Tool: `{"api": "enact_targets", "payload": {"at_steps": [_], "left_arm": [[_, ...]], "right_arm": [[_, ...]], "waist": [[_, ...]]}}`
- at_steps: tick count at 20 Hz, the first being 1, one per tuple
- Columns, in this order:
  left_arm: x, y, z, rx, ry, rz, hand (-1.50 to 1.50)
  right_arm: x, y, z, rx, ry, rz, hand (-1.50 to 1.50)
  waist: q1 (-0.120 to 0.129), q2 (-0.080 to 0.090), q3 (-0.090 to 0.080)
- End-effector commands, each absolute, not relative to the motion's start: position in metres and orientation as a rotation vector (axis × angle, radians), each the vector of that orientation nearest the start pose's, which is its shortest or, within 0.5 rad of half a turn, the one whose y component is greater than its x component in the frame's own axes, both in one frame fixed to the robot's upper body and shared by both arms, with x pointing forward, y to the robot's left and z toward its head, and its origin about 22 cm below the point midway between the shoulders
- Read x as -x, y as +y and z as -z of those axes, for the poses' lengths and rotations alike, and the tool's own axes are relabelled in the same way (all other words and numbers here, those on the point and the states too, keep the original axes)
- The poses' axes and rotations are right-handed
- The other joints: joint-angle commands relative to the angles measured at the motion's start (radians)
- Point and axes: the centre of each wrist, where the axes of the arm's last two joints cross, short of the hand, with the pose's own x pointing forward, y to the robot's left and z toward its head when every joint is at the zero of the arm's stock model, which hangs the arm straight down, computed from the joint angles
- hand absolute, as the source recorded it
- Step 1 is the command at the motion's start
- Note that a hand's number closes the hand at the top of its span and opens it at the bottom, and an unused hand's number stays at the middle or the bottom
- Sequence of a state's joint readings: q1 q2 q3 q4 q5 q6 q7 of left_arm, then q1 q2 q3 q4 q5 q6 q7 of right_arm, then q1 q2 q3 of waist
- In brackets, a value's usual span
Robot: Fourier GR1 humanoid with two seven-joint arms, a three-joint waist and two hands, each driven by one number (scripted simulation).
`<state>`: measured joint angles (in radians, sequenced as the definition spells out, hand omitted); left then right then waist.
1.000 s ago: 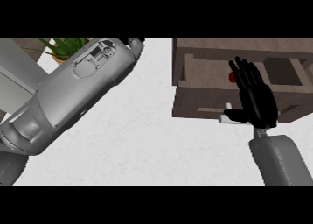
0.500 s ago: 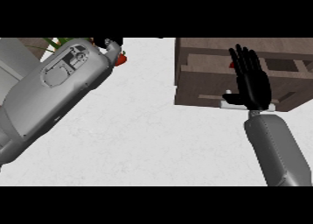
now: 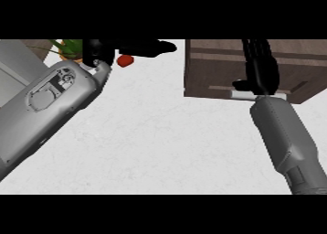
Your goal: Pick up the can, place it into the drawer and close the drawer
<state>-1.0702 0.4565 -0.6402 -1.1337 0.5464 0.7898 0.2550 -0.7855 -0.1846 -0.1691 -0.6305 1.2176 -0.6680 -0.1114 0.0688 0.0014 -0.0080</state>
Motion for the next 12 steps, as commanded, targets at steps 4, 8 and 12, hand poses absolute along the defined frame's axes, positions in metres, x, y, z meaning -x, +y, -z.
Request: {"api": "enact_targets", "payload": {"at_steps": [4, 8, 12], "left_arm": [[-0.372, 0.129, -0.181, -0.259, -1.736, 0.061, -1.5], [-0.371, 0.133, -0.175, -0.242, -1.726, 0.075, -1.5], [-0.362, 0.149, -0.161, -0.232, -1.725, 0.092, -1.5]], "right_arm": [[-0.436, -0.218, -0.044, 1.375, -1.682, -0.827, -1.5], [-0.448, -0.217, -0.063, 1.394, -1.681, -0.822, -1.5], [-0.456, -0.204, -0.078, 1.379, -1.67, -0.803, -1.5]], "waist": [[0.008, 0.016, 0.01], [0.014, 0.025, 0.01], [0.027, 0.028, 0.01]]}}
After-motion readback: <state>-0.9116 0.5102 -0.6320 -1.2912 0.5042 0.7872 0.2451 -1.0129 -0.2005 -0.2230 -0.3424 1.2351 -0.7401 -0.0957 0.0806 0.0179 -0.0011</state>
